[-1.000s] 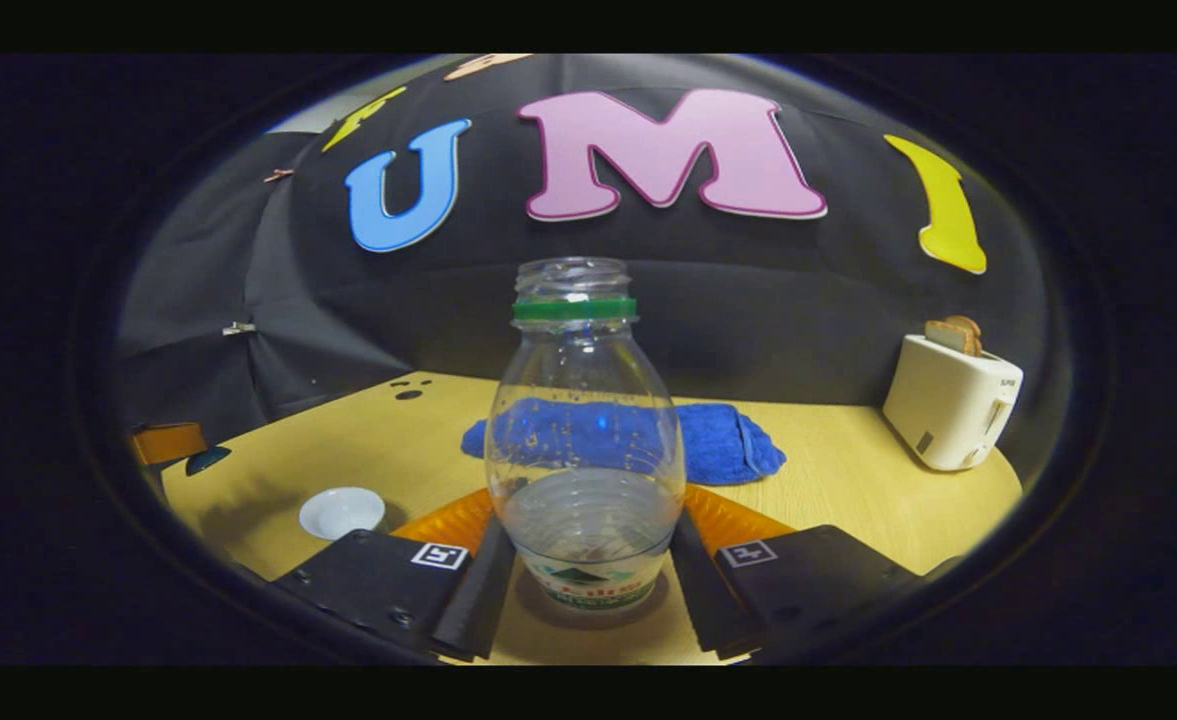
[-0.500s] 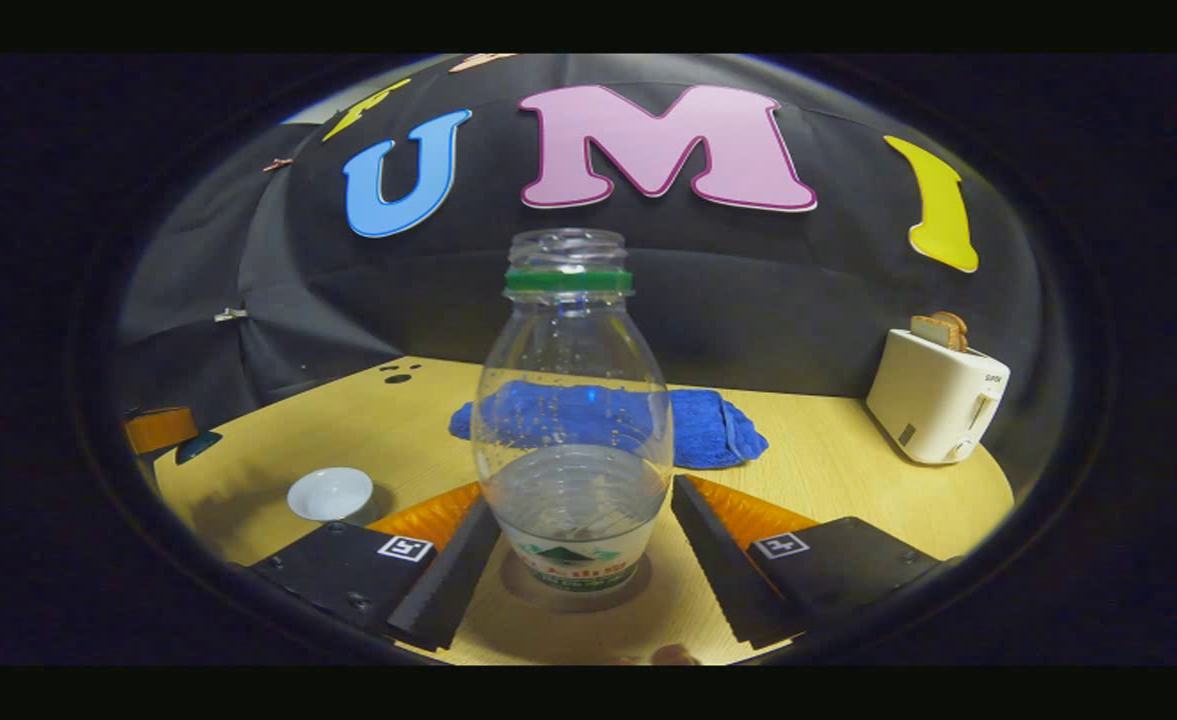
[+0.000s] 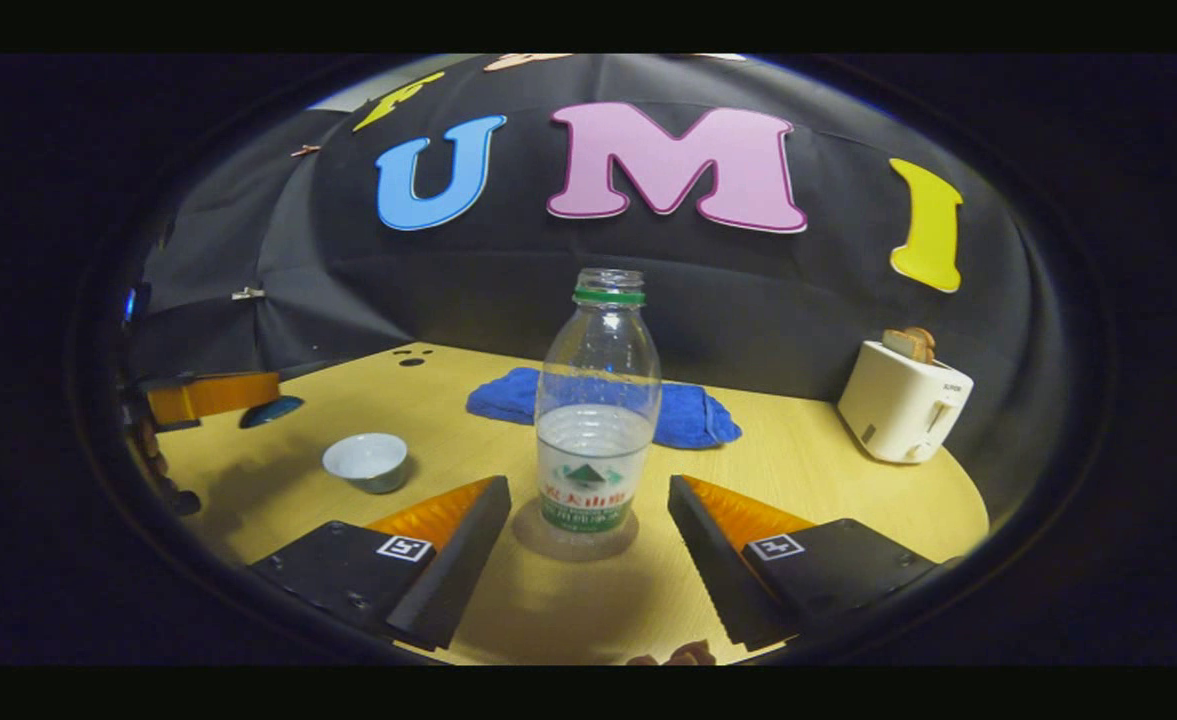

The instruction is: Open the teacup lid with one hand, grasp the water bottle and pour water into the teacup with the other hand; after pouring, place the water bottle on the coaster and then close the teacup lid.

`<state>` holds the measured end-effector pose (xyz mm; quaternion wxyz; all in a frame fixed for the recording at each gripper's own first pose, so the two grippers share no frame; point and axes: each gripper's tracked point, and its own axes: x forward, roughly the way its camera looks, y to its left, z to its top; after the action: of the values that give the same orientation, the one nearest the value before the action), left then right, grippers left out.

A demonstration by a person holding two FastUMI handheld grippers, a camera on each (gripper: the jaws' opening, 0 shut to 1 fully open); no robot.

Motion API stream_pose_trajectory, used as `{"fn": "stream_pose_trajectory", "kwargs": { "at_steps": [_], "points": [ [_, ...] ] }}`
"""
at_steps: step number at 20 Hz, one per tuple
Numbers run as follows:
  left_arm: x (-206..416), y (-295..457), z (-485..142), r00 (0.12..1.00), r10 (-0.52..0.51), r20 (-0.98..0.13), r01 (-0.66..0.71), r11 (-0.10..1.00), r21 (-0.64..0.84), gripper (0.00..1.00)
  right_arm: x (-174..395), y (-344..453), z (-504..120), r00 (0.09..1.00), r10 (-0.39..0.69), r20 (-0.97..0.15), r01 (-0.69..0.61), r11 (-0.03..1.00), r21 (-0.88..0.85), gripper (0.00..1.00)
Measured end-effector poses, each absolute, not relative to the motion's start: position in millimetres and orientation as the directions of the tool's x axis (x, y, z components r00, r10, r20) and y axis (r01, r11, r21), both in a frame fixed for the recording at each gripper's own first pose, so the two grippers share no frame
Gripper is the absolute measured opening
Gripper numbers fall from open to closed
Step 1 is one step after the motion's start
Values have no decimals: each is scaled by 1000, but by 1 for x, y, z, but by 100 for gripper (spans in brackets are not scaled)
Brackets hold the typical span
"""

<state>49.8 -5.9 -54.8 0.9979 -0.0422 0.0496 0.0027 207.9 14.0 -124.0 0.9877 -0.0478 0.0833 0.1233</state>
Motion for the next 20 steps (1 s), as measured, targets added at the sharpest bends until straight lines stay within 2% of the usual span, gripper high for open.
{"fn": "stream_pose_trajectory", "kwargs": {
  "at_steps": [2,6,7,9,11,12,13,14,20],
  "points": [
    [56,-11,-57,995,-12,-98,3,996,-88,28,194,2,-124,960,212,-183,-224,973,-51,98],
    [63,-13,-62,994,-38,-102,34,999,-42,28,182,-8,-118,964,200,-175,-207,978,-25,98],
    [65,-12,-63,994,-39,-106,37,999,-27,25,181,-9,-116,965,196,-174,-203,979,-25,98],
    [65,-10,-67,993,-37,-113,37,999,4,28,181,-11,-113,968,191,-165,-198,980,-26,98],
    [67,-8,-68,992,-40,-116,43,999,26,25,181,-11,-112,968,192,-161,-201,978,-47,98],
    [68,-9,-70,992,-42,-121,47,998,32,29,181,-12,-113,969,189,-160,-200,978,-59,98],
    [68,-8,-70,991,-42,-125,47,998,40,25,180,-11,-114,968,191,-160,-204,977,-64,98],
    [68,-7,-72,991,-38,-129,45,998,51,29,179,-8,-114,966,201,-161,-213,975,-64,98],
    [65,-5,-76,987,-43,-155,55,996,71,29,179,-5,-118,962,212,-173,-227,971,-71,98]
  ]
}}
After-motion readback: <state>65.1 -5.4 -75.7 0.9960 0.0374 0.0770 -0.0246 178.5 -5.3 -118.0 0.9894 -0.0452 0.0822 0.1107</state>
